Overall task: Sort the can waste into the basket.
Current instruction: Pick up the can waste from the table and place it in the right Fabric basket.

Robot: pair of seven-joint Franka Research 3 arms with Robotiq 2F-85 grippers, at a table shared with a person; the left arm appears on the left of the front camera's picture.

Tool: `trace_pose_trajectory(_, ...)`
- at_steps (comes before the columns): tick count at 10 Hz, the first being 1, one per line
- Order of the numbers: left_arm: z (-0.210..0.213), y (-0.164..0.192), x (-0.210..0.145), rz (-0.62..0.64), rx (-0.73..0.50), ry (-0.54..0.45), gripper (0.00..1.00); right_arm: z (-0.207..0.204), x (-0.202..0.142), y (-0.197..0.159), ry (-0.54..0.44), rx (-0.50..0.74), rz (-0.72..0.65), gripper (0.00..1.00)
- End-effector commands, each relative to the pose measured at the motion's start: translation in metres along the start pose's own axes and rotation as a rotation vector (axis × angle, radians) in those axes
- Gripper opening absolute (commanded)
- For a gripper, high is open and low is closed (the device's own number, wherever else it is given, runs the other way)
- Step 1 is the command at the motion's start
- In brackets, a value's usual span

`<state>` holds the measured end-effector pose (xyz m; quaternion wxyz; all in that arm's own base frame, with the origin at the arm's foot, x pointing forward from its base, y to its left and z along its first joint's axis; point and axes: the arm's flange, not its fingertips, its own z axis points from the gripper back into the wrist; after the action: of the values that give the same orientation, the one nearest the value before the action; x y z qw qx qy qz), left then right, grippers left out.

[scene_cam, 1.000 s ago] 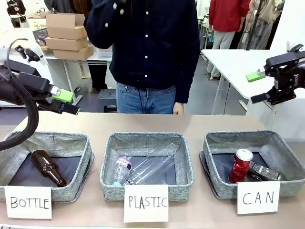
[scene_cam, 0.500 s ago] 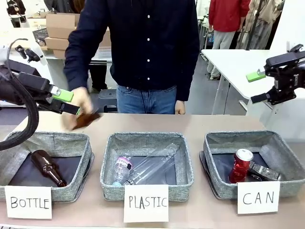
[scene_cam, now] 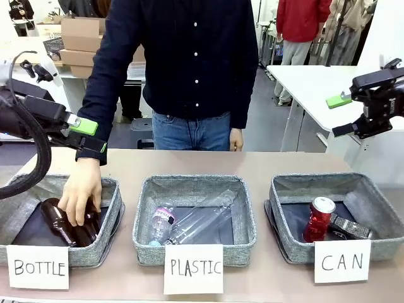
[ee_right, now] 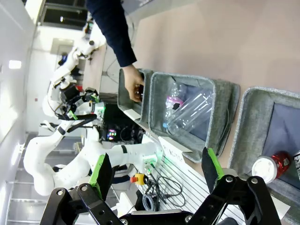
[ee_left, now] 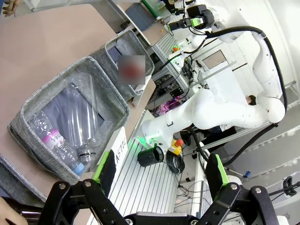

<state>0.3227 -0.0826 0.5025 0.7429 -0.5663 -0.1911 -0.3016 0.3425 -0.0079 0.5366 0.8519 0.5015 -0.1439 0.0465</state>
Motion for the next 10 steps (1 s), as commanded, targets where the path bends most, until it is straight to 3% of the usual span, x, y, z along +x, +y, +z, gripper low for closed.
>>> trace_pose_trajectory(1,-0.0024,-0.0025,-0.0029,0.006,-0.017,-0.020,1.00,0.0020,0.0002,-0.0009,0.008,-0.005,0.029,1.00)
trace_pose_trajectory(10,-0.0024,-0.0025,-0.0029,0.006,-0.017,-0.020,1.00,0.0020,0.0002,-0.0009,0.008,-0.005,0.029,1.00)
